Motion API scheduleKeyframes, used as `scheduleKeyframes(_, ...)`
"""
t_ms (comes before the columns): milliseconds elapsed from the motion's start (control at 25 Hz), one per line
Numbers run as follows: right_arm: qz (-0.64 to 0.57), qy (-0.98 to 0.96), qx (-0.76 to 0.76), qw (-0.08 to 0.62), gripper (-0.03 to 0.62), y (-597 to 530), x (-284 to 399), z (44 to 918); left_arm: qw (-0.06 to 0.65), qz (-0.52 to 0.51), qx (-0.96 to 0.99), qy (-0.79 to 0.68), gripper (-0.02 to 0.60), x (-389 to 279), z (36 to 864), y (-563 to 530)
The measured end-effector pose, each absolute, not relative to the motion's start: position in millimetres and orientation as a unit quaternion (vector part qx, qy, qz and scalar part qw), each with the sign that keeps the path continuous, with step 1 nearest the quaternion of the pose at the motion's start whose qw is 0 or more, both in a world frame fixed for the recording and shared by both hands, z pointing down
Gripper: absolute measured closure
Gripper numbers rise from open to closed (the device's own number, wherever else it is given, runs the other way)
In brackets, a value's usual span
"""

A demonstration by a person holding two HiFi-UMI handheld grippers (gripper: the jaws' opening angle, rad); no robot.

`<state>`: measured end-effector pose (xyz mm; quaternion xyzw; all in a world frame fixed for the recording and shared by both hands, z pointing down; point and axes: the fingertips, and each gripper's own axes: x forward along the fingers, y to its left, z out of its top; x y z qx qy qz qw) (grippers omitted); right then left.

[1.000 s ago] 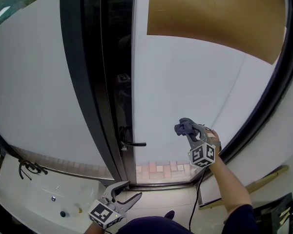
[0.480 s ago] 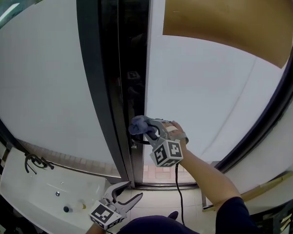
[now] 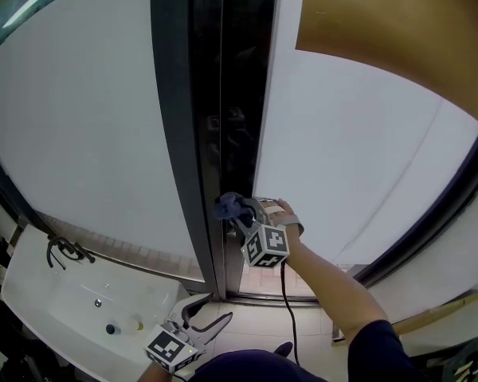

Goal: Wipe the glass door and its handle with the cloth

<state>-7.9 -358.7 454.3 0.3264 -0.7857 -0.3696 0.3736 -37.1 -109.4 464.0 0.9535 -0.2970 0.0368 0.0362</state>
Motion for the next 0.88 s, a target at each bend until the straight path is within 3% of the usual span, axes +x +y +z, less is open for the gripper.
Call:
scheduleKeyframes(360,-0.379,-0.729,0.34,0.458,0.499,-362.6,67.2,484.9,0.035,0.039,0.959,-0.277,0.351,-19.4,462.0,-107.0)
scheduleKeyframes(880,-0.335,-0.687,0.404,0.502,0.499,-347.5,212.0,495.4,0.037,0.039,0.967,-0.247,0.351,10.5,460.8,-104.7)
